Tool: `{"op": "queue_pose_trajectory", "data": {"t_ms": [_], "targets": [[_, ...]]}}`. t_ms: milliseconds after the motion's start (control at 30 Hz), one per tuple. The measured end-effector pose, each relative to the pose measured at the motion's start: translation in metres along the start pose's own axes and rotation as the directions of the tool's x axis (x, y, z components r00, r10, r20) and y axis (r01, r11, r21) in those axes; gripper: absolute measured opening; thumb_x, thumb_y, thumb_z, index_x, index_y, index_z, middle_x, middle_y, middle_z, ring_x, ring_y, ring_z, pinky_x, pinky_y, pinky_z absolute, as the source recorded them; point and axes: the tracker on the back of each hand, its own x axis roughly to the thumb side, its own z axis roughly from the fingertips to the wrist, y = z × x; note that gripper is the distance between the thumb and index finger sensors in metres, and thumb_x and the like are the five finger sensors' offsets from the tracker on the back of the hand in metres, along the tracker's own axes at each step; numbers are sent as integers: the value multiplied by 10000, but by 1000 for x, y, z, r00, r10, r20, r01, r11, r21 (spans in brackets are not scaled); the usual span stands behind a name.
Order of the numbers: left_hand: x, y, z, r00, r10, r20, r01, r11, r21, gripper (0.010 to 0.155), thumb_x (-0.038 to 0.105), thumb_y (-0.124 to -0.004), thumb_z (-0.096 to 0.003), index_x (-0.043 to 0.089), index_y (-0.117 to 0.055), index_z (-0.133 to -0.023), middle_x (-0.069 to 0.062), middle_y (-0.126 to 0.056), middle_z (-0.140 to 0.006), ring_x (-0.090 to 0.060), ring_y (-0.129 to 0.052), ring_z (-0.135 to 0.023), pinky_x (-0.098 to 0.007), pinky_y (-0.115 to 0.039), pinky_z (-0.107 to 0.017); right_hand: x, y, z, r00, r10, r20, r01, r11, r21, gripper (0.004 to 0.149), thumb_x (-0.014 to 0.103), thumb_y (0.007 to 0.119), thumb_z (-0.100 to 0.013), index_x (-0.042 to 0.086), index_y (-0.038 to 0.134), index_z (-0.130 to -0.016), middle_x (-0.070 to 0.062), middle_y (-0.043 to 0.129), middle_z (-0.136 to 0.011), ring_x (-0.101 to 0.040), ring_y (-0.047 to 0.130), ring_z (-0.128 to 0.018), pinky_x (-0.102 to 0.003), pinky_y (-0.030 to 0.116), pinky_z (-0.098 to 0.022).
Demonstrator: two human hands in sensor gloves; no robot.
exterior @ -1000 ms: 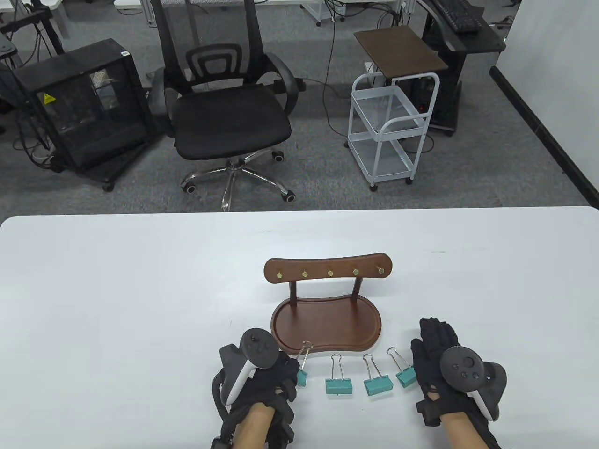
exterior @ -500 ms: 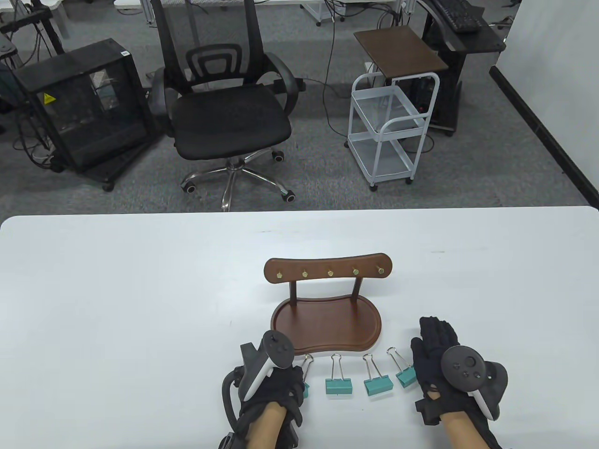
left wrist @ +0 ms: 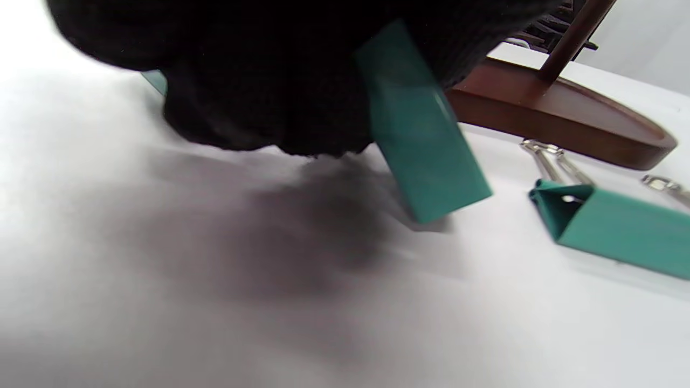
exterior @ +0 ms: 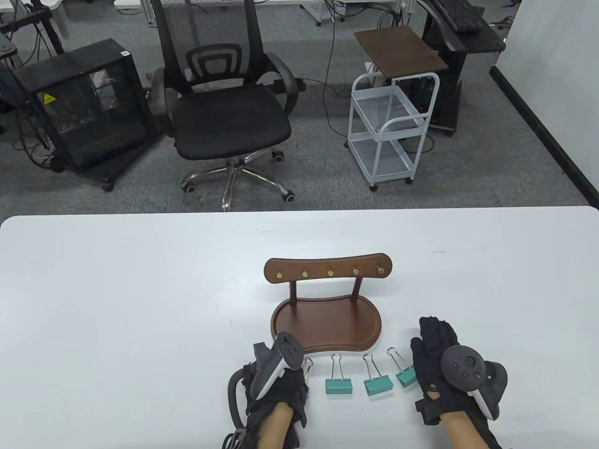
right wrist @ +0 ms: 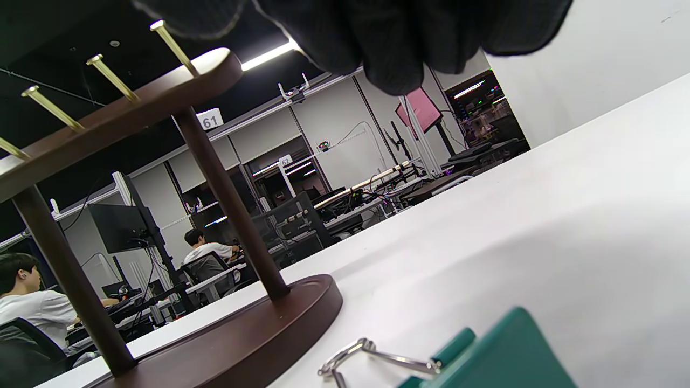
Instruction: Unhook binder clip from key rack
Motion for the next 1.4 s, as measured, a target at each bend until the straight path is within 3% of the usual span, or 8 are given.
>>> {"op": "queue_pose_trajectory", "data": {"t_ms": [433,900,1233,1400], "targets": [[10,1,6,964,-257,-67,265,950,168,464,570,-736,-543,241,-889,-833,9,-1020,-563,-295,-991,-397,-490,-821,-358,0,0,0,1000,-12,-3,12,1000,1,595,491,644,-404,181,636,-911,-141,678,-976,-404,615,-886,-516,618,-626],[-1,12,10,987,-154,-49,161,952,262,473,547,-709,-550,231,-876,-859,-38,-986,-684,-287,-977,-544,-493,-811,-404,-3,0,0,999,-38,-28,38,999,8,595,493,644,-404,182,638,-910,-143,678,-975,-407,614,-885,-517,618,-625],[7,30,30,992,1,128,-48,929,367,598,578,-668,-545,259,-712,-1049,-87,-834,-1012,-366,-834,-901,-599,-698,-632,6,0,1,1000,25,12,-25,1000,9,597,497,646,-400,193,631,-913,-139,661,-983,-404,596,-894,-519,606,-632],[23,35,39,988,-22,154,-39,924,380,662,626,-616,-539,271,-642,-1097,-88,-750,-1110,-385,-762,-989,-605,-673,-662,19,-4,1,995,89,55,-89,996,-1,594,498,652,-397,208,628,-914,-120,653,-990,-390,585,-901,-513,600,-637]]}}
